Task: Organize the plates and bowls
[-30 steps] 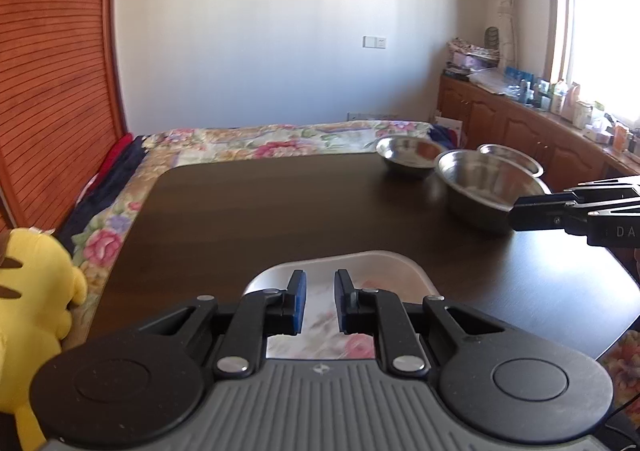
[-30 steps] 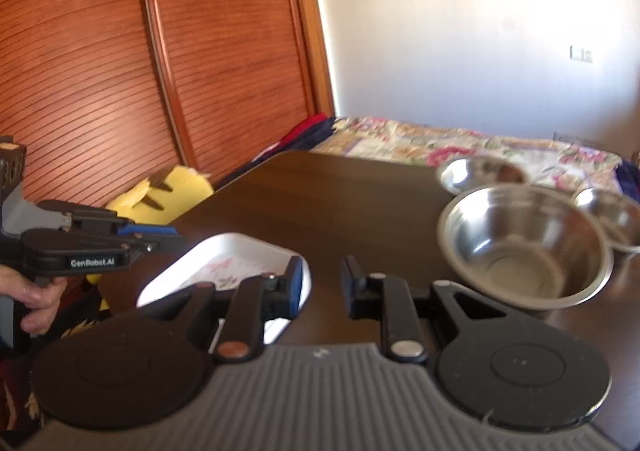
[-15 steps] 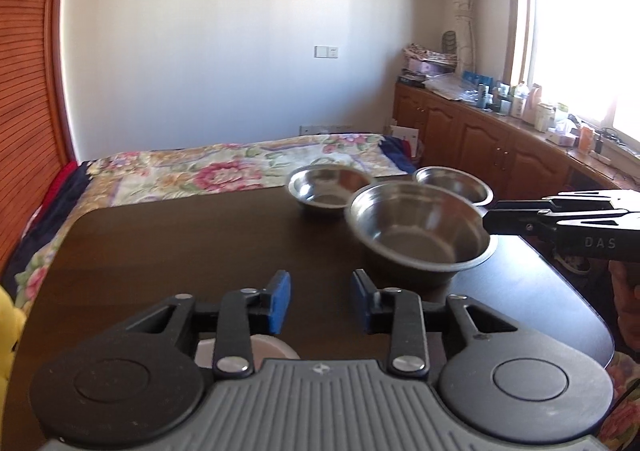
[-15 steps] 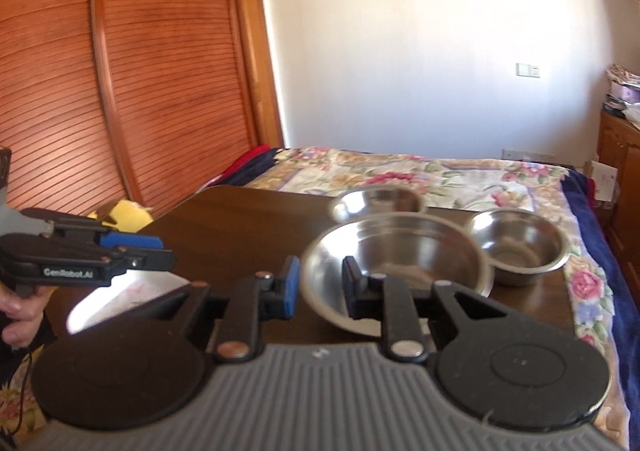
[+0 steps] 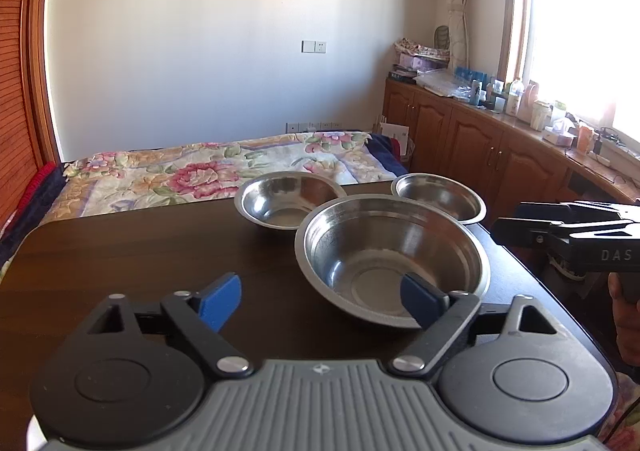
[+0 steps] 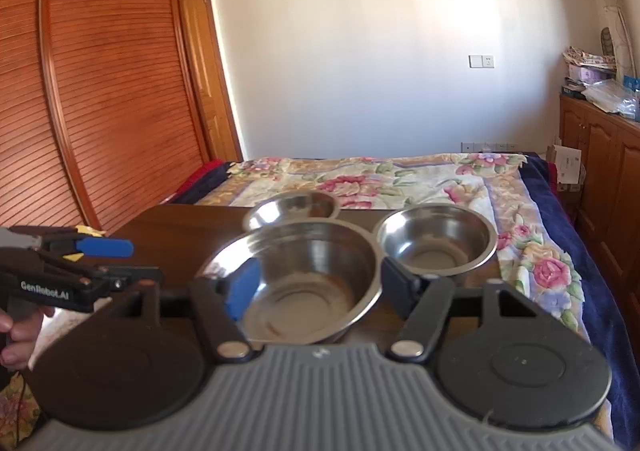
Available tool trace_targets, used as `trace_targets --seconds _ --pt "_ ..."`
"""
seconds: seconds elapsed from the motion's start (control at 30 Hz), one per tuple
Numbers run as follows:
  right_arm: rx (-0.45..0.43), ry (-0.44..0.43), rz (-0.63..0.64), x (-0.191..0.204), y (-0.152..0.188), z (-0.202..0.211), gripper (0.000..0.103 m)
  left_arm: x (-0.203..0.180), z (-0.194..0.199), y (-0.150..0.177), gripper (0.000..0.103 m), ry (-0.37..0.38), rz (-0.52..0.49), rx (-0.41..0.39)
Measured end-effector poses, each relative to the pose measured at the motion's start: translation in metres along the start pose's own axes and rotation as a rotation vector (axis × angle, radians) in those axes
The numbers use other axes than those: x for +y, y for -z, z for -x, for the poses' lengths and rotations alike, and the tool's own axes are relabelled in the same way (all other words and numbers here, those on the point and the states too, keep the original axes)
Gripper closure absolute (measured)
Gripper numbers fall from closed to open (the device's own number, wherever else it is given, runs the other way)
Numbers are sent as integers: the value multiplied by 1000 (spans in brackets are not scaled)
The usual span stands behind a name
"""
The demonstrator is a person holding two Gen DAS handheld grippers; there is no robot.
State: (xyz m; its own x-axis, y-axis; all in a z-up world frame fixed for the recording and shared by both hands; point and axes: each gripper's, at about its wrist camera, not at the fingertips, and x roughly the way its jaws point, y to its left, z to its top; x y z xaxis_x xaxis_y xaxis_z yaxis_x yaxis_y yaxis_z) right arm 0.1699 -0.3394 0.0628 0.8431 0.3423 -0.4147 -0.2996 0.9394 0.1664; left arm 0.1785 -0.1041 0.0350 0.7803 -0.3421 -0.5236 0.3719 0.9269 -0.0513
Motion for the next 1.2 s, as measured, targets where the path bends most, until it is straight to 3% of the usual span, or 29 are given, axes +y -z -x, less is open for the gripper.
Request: trace_targets --seconds 0.2,0.63,0.77,0.97,1.2 --pt "27 -5 -47 -19 1 -19 20 0 -24 -5 13 3 44 35" --pt "94 -65 -91 -35 5 -43 19 5 -56 -9 15 32 122 99" --pt "109 -74 -88 -35 4 -48 21 6 -65 -9 25 37 131 116" --pt "130 -76 -81 -34 3 -57 32 12 -75 -9 41 43 166 148" --pt "155 -76 -81 -33 5 -64 42 14 -80 -9 52 56 173 152"
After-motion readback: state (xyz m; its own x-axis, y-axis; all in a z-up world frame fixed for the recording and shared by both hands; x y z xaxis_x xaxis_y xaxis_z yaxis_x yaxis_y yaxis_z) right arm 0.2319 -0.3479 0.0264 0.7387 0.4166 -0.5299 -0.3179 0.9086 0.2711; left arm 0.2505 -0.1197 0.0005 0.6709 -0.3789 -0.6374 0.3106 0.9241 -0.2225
